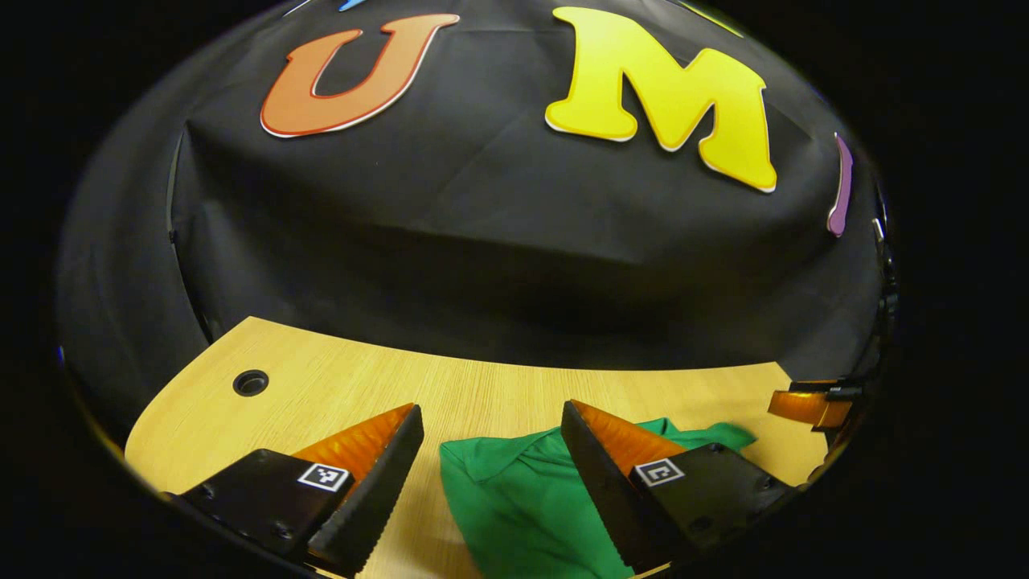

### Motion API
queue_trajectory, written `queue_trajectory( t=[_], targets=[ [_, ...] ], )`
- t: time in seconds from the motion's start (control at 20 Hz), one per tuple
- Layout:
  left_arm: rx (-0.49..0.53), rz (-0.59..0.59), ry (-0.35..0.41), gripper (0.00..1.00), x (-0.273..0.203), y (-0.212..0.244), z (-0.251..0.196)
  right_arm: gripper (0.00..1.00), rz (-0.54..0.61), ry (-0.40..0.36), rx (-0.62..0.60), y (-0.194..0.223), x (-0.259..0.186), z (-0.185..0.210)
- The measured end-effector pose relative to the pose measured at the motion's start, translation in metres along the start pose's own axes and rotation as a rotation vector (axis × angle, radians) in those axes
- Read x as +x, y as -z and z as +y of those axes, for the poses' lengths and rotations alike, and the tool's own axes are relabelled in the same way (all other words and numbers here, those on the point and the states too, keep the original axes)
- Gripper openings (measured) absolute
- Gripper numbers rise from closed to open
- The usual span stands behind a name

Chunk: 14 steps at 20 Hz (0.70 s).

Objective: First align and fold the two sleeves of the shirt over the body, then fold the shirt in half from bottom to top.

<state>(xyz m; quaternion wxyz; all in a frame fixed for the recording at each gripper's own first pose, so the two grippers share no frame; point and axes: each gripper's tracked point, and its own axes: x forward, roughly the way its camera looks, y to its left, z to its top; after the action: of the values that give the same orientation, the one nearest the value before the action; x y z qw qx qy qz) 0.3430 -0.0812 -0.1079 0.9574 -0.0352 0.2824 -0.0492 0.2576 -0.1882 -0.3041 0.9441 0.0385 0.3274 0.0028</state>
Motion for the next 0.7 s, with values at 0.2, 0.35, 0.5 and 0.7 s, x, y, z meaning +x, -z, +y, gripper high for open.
queue_trajectory(
  t=[0.2, 0.35, 0.5, 0.7],
  targets=[
    [0.046, -0.062, 0.005, 1.00, -0.044, -0.025, -0.006, 0.97, -0.069, 0.012, 0.005, -0.017, -0.041, 0.010],
    [0.051, -0.123, 0.023, 1.00, -0.093, -0.050, -0.012, 0.96, -0.133, 0.004, 0.002, -0.035, -0.086, 0.029],
    [0.069, -0.204, 0.020, 1.00, -0.150, -0.083, -0.013, 0.96, -0.202, -0.007, -0.027, -0.052, -0.139, 0.053],
    [0.109, -0.307, 0.006, 1.00, -0.233, -0.112, -0.014, 0.96, -0.314, 0.012, -0.040, -0.068, -0.219, 0.081]
  ],
)
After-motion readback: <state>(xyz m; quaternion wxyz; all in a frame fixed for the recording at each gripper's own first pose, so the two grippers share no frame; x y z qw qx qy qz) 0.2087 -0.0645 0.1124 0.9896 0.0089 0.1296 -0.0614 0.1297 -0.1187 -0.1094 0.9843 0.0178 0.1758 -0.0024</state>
